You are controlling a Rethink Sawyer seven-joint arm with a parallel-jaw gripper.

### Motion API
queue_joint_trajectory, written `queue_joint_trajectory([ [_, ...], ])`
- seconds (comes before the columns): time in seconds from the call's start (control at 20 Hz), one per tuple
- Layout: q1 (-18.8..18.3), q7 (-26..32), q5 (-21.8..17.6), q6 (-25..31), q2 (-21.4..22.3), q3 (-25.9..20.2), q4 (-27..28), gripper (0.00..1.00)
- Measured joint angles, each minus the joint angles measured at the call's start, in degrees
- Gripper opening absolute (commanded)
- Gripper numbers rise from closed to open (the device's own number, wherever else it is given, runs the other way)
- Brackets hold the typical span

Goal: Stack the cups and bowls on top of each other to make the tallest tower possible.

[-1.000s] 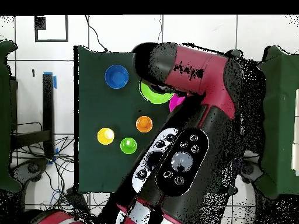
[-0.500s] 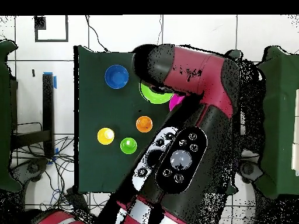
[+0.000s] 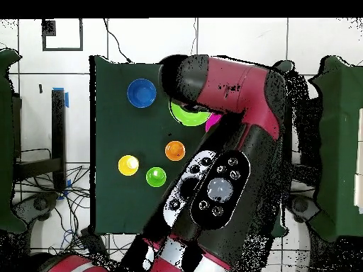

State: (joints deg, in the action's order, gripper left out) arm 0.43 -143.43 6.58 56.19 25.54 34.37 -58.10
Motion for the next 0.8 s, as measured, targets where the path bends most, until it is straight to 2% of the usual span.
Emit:
queue_joint_trajectory([
  [0.8,-0.7,0.0,0.0,0.0,-0.1,-2.2,0.0,1.00],
])
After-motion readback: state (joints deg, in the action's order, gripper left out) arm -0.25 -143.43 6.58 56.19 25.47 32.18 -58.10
